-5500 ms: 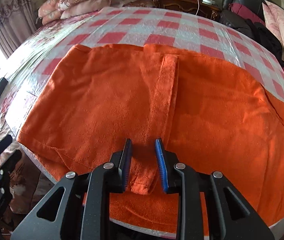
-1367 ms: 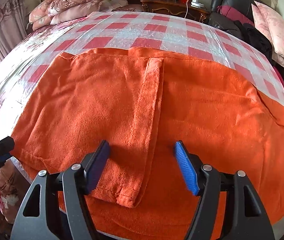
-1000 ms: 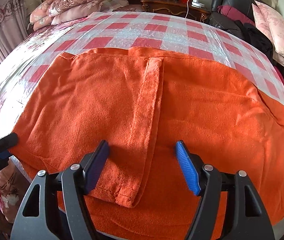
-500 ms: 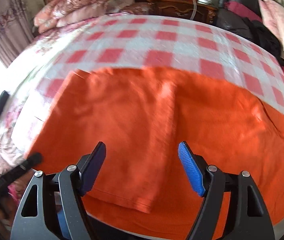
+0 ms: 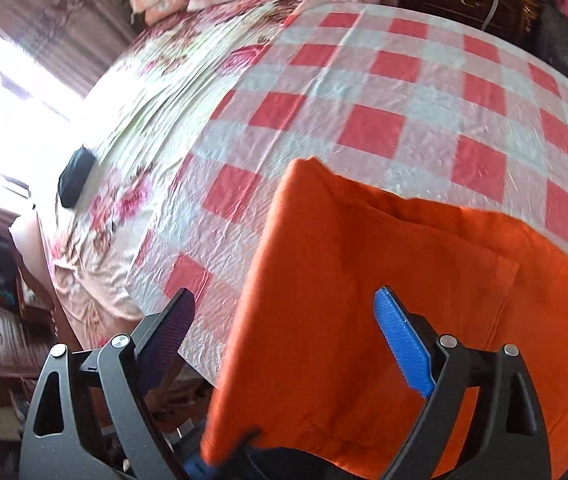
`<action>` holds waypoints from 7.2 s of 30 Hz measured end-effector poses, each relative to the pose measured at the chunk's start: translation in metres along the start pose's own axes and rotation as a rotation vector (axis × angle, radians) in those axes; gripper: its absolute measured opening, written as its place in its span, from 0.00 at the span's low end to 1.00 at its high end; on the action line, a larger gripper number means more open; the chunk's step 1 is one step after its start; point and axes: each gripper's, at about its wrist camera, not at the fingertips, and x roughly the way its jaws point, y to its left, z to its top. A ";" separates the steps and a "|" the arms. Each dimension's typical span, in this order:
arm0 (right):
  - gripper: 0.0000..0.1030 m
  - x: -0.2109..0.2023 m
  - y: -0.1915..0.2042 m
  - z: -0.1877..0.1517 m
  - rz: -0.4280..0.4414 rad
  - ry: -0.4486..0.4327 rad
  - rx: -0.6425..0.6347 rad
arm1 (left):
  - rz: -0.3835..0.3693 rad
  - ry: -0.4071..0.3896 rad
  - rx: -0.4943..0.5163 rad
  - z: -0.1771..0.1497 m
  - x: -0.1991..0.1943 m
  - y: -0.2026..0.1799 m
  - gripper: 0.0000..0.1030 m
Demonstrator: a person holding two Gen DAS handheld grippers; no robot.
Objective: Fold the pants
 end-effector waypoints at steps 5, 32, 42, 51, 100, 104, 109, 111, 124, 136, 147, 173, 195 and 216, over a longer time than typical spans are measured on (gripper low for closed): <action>0.78 -0.005 -0.016 -0.005 -0.006 0.005 -0.005 | 0.004 -0.064 0.130 0.008 -0.007 -0.031 0.11; 0.20 -0.031 -0.256 -0.119 0.252 -0.177 0.375 | -0.009 -0.176 0.629 -0.035 0.073 -0.223 0.18; 0.26 -0.031 -0.244 -0.116 0.187 -0.197 0.296 | 0.140 -0.190 0.750 -0.066 0.073 -0.246 0.43; 0.21 -0.029 -0.224 -0.107 0.106 -0.207 0.218 | 0.144 -0.141 0.745 -0.067 0.071 -0.242 0.18; 0.06 -0.137 -0.340 -0.206 -0.258 -0.389 0.271 | -0.131 -0.332 0.894 -0.043 0.044 -0.403 0.08; 0.06 -0.135 -0.338 -0.206 -0.284 -0.382 0.259 | -0.133 -0.329 0.901 -0.041 0.042 -0.404 0.08; 0.06 -0.135 -0.333 -0.206 -0.319 -0.384 0.240 | -0.135 -0.328 0.902 -0.043 0.041 -0.404 0.08; 0.06 -0.134 -0.332 -0.207 -0.327 -0.383 0.234 | -0.138 -0.328 0.901 -0.042 0.040 -0.404 0.08; 0.06 -0.129 -0.355 -0.200 -0.217 -0.369 0.294 | -0.141 -0.332 0.906 -0.041 0.037 -0.400 0.08; 0.04 -0.172 -0.363 -0.211 -0.121 -0.476 0.329 | -0.152 -0.407 0.902 -0.015 0.019 -0.407 0.08; 0.04 -0.165 -0.388 -0.227 -0.119 -0.468 0.393 | -0.179 -0.397 0.940 -0.022 0.029 -0.419 0.08; 0.19 -0.155 -0.420 -0.194 -0.079 -0.304 0.345 | -0.225 -0.358 0.921 -0.031 0.031 -0.422 0.39; 0.60 -0.184 -0.400 -0.266 -0.328 -0.456 0.439 | -0.298 -0.193 0.407 0.032 0.019 -0.283 0.22; 0.58 -0.146 -0.267 -0.286 -0.630 -0.536 0.282 | -0.445 -0.025 0.324 -0.004 0.050 -0.239 0.32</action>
